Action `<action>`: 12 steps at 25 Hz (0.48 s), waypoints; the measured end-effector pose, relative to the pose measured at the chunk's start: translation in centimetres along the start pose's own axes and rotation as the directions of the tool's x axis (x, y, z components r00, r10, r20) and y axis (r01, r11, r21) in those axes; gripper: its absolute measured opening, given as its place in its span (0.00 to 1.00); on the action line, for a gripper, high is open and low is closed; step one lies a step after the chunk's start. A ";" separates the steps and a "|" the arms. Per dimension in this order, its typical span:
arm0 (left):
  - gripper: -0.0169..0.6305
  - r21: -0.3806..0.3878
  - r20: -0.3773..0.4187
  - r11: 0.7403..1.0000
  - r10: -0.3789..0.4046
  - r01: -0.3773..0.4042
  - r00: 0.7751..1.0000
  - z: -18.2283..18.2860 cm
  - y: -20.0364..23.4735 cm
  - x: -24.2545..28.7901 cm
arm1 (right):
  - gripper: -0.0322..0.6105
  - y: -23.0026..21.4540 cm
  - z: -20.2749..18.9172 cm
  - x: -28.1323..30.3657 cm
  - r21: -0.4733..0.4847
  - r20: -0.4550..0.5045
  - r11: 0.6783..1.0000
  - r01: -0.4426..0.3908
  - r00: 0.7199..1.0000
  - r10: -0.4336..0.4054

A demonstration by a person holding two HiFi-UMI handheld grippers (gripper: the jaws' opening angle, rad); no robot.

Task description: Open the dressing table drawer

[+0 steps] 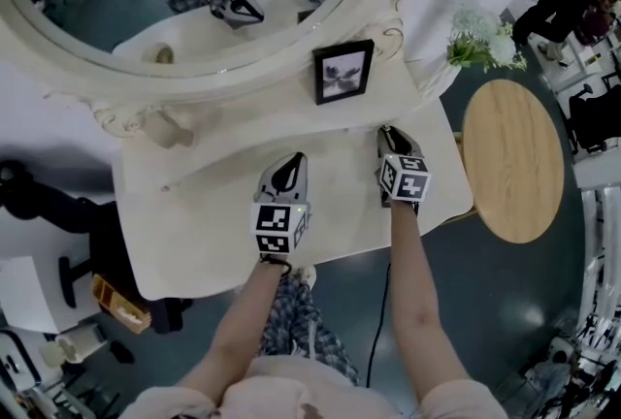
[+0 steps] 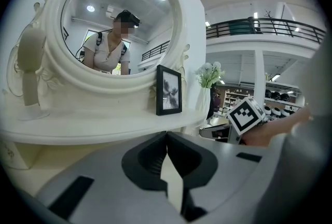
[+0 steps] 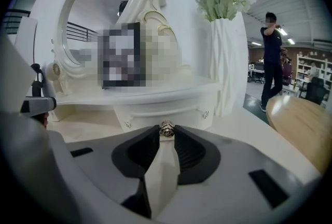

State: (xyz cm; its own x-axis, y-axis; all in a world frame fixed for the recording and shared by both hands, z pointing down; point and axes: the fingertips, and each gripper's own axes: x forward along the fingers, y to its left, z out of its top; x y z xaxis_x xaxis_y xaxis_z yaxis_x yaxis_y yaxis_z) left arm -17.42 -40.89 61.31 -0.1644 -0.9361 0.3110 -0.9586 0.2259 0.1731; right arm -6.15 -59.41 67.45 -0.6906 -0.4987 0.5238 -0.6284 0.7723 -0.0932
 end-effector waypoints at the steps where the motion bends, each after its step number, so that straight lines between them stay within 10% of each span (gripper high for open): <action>1: 0.07 0.000 0.001 1.000 0.002 -0.002 1.000 0.0 0.0 0.0 | 0.21 0.0 -0.1 -0.1 -0.001 -0.002 1.000 0.001 1.000 -0.001; 12: 0.07 -0.002 -0.004 1.000 0.007 -0.007 1.000 0.0 -0.1 -0.6 | 0.21 0.1 -1.0 -1.5 0.009 -0.012 1.000 0.013 1.000 -0.013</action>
State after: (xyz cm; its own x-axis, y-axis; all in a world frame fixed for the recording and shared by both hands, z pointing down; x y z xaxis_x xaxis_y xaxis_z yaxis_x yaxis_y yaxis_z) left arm -17.25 -40.37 61.09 -0.1703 -0.9335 0.3157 -0.9570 0.2330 0.1728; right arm -4.81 -58.14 67.51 -0.6779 -0.5040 0.5353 -0.6405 0.7622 -0.0935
